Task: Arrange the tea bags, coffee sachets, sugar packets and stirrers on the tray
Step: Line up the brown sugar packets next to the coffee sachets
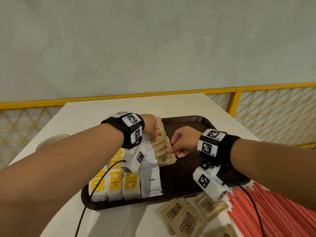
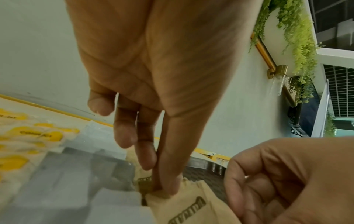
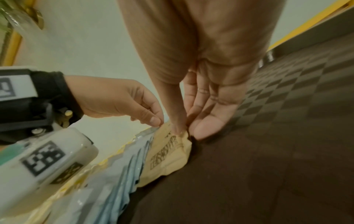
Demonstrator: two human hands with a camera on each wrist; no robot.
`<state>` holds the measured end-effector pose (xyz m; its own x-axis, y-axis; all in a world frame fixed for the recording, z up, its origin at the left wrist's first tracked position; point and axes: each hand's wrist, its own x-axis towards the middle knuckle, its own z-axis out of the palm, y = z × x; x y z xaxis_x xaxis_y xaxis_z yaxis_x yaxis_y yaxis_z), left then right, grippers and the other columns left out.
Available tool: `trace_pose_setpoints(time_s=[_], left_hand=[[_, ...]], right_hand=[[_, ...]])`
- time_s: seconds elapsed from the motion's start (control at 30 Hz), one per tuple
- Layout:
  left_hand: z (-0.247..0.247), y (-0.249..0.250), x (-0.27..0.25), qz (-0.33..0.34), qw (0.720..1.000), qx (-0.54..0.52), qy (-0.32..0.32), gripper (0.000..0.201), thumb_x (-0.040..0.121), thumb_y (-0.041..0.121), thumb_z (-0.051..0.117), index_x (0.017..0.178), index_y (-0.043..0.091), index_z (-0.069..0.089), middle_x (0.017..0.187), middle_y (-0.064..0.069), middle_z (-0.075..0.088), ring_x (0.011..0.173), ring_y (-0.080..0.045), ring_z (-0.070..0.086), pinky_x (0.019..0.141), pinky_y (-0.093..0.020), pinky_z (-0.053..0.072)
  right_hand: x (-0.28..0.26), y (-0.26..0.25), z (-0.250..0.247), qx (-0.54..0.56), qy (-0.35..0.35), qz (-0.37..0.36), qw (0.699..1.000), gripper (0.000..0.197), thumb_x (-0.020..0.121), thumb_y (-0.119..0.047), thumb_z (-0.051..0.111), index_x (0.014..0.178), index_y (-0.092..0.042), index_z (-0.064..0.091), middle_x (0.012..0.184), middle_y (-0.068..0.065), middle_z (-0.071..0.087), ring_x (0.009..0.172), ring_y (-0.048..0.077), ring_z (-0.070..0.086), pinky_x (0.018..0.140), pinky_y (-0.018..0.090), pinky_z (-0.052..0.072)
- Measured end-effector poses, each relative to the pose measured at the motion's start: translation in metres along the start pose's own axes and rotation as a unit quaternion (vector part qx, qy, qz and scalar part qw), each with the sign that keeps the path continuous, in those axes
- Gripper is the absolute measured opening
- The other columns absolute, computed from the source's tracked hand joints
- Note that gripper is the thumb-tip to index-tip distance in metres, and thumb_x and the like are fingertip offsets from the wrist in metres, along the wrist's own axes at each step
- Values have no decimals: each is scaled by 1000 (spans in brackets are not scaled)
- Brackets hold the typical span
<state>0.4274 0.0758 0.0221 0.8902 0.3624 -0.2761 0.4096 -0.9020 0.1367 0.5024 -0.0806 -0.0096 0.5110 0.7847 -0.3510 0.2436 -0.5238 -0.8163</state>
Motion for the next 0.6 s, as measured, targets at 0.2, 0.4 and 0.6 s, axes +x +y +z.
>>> trace_pose_setpoints(time_s=[0.2, 0.4, 0.6], left_hand=[[6, 7, -3, -6, 999, 45, -12, 25, 86, 22, 68, 107, 8, 70, 109, -4, 68, 106, -19, 61, 87, -25, 47], [4, 6, -4, 5, 998, 58, -2, 27, 87, 21, 67, 111, 8, 67, 98, -4, 63, 85, -12, 53, 66, -22, 43], [-2, 3, 3, -3, 999, 34, 7, 17, 84, 15, 68, 99, 8, 73, 107, -5, 70, 100, -19, 64, 84, -28, 47]], right_hand=[[-1, 2, 2, 9, -7, 10, 1000, 23, 77, 7, 72, 86, -7, 55, 79, 16, 69, 62, 18, 67, 63, 29, 60], [-1, 6, 2, 61, 12, 13, 998, 23, 78, 13, 68, 84, -4, 54, 83, 19, 67, 71, 26, 69, 66, 32, 60], [1, 7, 5, 84, 10, 21, 996, 24, 78, 14, 67, 86, -5, 54, 84, 16, 69, 84, 30, 70, 78, 40, 59]])
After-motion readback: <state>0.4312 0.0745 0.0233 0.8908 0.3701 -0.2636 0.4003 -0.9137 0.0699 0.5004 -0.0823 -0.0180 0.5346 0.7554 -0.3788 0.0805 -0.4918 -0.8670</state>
